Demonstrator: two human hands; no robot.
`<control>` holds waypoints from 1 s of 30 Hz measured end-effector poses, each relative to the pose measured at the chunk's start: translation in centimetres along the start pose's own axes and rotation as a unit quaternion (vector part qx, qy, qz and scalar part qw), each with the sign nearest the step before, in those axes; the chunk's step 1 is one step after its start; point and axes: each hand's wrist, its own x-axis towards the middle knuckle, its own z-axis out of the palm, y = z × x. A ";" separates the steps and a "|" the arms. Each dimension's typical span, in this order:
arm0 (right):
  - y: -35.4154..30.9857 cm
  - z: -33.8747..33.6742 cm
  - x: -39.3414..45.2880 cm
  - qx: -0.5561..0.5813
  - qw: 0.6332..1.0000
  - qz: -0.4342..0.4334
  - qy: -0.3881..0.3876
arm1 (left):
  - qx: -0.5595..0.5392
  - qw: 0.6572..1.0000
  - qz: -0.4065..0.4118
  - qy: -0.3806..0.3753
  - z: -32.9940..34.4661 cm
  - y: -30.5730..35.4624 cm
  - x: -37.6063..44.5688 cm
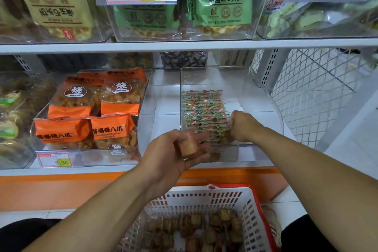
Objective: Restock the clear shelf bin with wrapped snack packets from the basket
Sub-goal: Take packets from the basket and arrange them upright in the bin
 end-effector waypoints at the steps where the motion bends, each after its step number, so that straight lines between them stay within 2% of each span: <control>1: 0.0 0.0 0.1 -0.006 1.000 -0.003 0.007 | 0.009 1.000 -0.003 -0.003 -0.1 0.1 0.0; 5: -0.3 -0.3 -0.3 -0.083 0.996 -0.018 0.006 | 0.009 1.000 0.002 0.000 0.0 0.4 -0.2; 7: -0.8 -1.5 -1.2 -0.107 0.991 -0.044 0.065 | -0.013 1.000 -0.002 0.004 0.0 0.6 -0.3; 8: -1.4 -2.2 -2.0 -0.084 0.987 -0.071 0.114 | -0.032 0.999 -0.006 0.006 0.0 0.7 -0.3; 9: -2.1 -2.9 -3.1 -0.017 0.982 -0.111 0.154 | -0.057 0.998 -0.009 0.007 -0.1 0.8 -0.3; 10: -2.9 -3.4 -4.3 0.079 0.971 -0.155 0.163 | -0.080 0.997 -0.007 0.010 -0.1 0.9 -0.3; 12: -4.8 -4.1 -7.3 0.238 0.943 -0.219 0.077 | -0.090 0.995 0.021 0.021 -0.1 0.9 -0.2; 14: -6.0 -3.9 -9.6 0.279 0.933 -0.226 -0.028 | -0.039 0.997 0.070 0.018 0.0 0.7 0.0; 15: -6.1 -3.6 -10.1 0.288 0.929 -0.226 -0.052 | -0.010 0.995 0.096 0.018 0.1 0.6 0.0; 19: -5.7 -3.4 -10.1 0.383 0.900 -0.204 -0.048 | -0.005 0.984 0.172 0.040 -0.2 0.9 -0.3; 24: -5.5 -3.7 -9.9 0.450 0.871 -0.188 -0.061 | 0.049 0.981 0.181 0.055 -0.3 0.6 -0.5; 30: -5.4 -4.0 -9.3 0.504 0.843 -0.177 -0.057 | -0.033 0.984 0.165 0.064 0.0 0.7 -0.4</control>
